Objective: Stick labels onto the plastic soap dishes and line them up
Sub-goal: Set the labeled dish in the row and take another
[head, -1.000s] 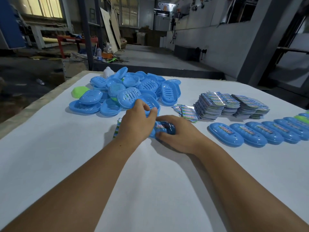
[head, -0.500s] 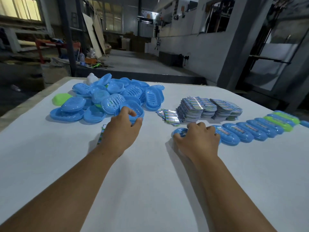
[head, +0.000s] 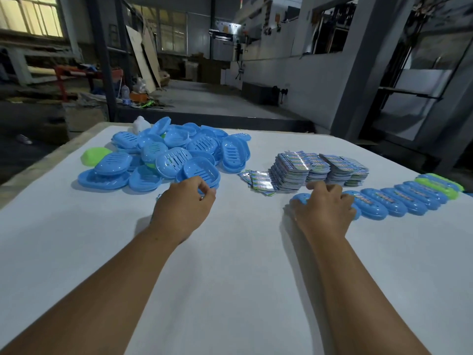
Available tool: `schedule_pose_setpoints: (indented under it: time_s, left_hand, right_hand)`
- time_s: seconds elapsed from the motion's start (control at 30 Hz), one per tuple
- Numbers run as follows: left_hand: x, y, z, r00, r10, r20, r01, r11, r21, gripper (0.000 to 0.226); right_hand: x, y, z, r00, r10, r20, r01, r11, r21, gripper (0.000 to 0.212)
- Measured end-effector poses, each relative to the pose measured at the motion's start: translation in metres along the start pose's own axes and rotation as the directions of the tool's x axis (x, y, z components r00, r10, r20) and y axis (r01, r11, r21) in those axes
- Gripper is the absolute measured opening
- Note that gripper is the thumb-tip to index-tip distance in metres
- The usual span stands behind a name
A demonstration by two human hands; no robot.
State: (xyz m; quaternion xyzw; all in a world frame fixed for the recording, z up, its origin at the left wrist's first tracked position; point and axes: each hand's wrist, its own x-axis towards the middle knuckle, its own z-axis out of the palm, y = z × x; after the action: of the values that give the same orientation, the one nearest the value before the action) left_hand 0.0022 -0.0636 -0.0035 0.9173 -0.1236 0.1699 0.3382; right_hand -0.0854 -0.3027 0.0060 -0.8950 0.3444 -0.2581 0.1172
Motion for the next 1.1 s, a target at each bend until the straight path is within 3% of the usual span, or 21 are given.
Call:
schedule_pose_setpoints:
  time_s: [0.17,0.33,0.43,0.6,0.73,0.93,1.0,1.1]
  left_hand:
    - [0.006,0.000,0.000,0.986,0.122,-0.113,-0.107,0.985,0.134,0.013]
    - [0.016,-0.004,0.006,0.962,0.256,-0.091,-0.233,0.951,0.204,0.032]
    - [0.019,-0.005,0.008,0.957,0.281,-0.064,-0.254,0.927,0.274,0.029]
    - [0.021,-0.007,0.006,0.960,0.267,-0.084,-0.241,0.941,0.238,0.018]
    - [0.020,-0.005,0.003,0.951,0.249,-0.185,-0.238,0.968,0.079,0.015]
    - [0.017,0.003,-0.008,0.923,0.151,-0.355,-0.219,0.962,-0.160,0.014]
    - [0.014,0.006,-0.011,0.931,0.099,-0.353,-0.211,0.932,-0.295,0.009]
    - [0.016,0.008,-0.012,0.972,-0.077,-0.220,-0.069,0.807,-0.587,0.015]
  right_hand:
    - [-0.017,-0.034,0.016,0.969,-0.247,-0.029,0.249,0.960,0.130,0.030]
    - [-0.025,-0.068,0.029,0.854,-0.516,-0.073,0.518,0.827,0.220,0.023]
    - [-0.024,-0.082,0.036,0.821,-0.562,-0.100,0.568,0.788,0.237,0.022]
    - [-0.017,-0.094,0.046,0.816,-0.568,-0.103,0.570,0.764,0.302,0.023]
    - [-0.015,-0.094,0.050,0.808,-0.583,-0.091,0.570,0.732,0.372,0.031]
    - [-0.016,-0.091,0.051,0.767,-0.629,-0.128,0.603,0.640,0.476,0.063]
    - [-0.015,-0.093,0.052,0.738,-0.659,-0.141,0.635,0.608,0.477,0.073]
    - [-0.016,-0.095,0.052,0.717,-0.678,-0.165,0.653,0.568,0.502,0.074]
